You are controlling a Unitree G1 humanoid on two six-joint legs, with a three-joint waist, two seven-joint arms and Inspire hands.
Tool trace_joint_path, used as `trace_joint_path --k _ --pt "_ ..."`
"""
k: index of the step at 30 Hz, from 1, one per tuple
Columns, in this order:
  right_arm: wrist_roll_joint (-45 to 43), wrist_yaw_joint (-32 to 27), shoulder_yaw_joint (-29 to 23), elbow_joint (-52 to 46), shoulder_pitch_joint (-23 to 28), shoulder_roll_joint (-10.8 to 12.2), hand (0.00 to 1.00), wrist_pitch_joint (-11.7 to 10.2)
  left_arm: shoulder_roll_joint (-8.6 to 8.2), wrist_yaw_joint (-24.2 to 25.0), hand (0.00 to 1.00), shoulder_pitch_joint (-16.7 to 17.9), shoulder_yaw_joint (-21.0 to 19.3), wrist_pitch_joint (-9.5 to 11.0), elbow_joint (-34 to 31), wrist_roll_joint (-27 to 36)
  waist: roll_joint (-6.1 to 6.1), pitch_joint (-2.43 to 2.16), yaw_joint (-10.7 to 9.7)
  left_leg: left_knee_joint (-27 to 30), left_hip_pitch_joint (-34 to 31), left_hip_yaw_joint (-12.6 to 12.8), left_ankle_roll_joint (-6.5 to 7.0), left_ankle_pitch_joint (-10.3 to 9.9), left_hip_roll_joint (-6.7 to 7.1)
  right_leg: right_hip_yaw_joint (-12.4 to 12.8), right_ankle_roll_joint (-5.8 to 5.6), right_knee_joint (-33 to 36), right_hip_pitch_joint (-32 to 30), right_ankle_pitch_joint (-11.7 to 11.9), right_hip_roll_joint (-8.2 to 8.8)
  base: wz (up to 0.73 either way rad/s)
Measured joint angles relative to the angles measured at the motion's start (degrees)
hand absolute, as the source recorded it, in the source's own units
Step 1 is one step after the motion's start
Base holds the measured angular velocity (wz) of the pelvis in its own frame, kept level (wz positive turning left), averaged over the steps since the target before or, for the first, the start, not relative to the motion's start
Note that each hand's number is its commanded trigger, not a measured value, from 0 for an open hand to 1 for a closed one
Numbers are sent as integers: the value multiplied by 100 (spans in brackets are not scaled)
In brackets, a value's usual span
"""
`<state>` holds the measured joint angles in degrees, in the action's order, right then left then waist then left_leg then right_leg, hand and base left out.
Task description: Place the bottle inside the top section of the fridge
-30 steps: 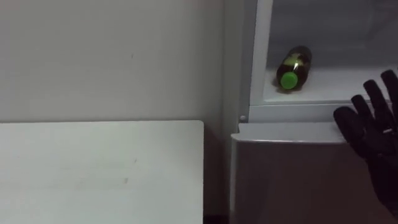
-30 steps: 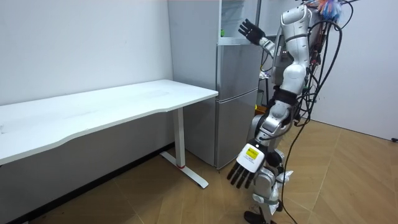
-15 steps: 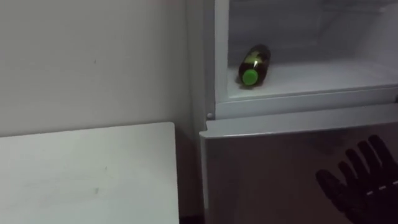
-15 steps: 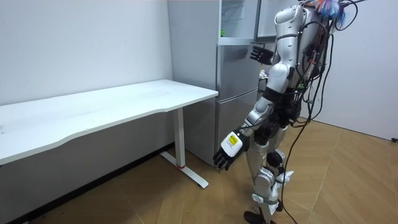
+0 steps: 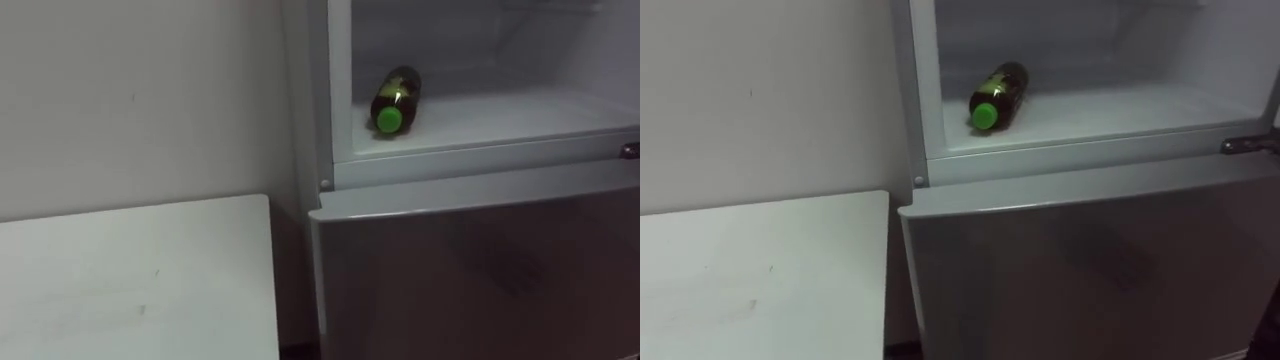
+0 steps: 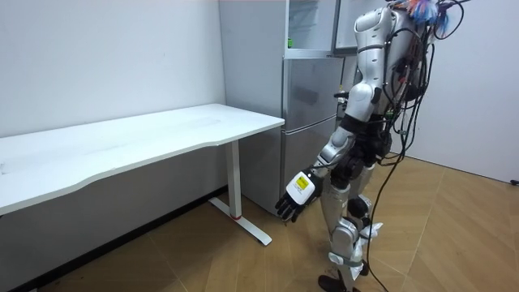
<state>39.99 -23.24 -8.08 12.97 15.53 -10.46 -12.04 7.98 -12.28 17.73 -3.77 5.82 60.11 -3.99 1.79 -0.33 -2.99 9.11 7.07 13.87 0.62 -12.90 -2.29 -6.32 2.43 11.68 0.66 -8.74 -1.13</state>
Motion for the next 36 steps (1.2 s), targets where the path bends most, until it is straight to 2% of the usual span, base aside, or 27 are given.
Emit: trace_joint_path --k 4,9,13,18,20,25,28,31,36 --pt "11 -767 -71 310 193 6 0 23 -2 -73 0 -4 -48 -4 -107 -4 -68 -2 -16 -48 29 -6 -4 -6 1 2 -5 10 22 -22 0 0" --pt "345 -1513 -510 468 124 -39 0 12 104 -73 0 57 -63 -35 -254 11 -175 2 -91 -49 32 -10 1 -10 1 1 -10 3 32 -27 -1 0" --pt "686 -2050 -1155 459 118 -93 0 7 209 -61 0 190 -137 -42 -295 -8 -245 0 -154 -49 54 -10 1 -8 10 -29 -12 2 42 -29 3 0" --pt "723 -2582 -1860 458 -2 -182 0 0 220 7 0 343 -459 -99 -305 -5 -311 5 -219 -51 38 -25 2 -9 56 -33 -24 6 31 -52 6 1" --pt "729 -2901 -2145 444 -175 -337 0 -30 222 59 0 412 -538 -145 -352 -5 -368 0 -303 -57 33 -67 3 -10 65 -54 -32 14 33 -71 7 9" --pt "796 -3339 -2352 238 -348 -602 0 -64 222 66 0 477 -555 -180 -554 -8 -498 5 -307 -63 43 -49 3 -9 65 -25 -29 26 25 -73 0 1" --pt "698 -3695 -2476 38 -495 -677 0 -176 222 66 0 420 -554 -178 -548 -13 -511 6 -311 -65 41 -46 8 -12 73 -34 -31 29 12 -72 -2 0" --pt "488 -3949 -2550 -88 -546 -826 0 -194 223 66 0 417 -554 -179 -540 -7 -511 6 -329 -71 44 -47 15 -15 84 -64 -39 32 12 -75 -1 0" --pt "-133 -4063 -2937 -890 -527 -851 0 -239 232 139 0 418 -682 -179 -550 -68 -502 9 -337 -85 42 -37 19 -18 86 -65 -47 35 -6 -81 -4 -1"
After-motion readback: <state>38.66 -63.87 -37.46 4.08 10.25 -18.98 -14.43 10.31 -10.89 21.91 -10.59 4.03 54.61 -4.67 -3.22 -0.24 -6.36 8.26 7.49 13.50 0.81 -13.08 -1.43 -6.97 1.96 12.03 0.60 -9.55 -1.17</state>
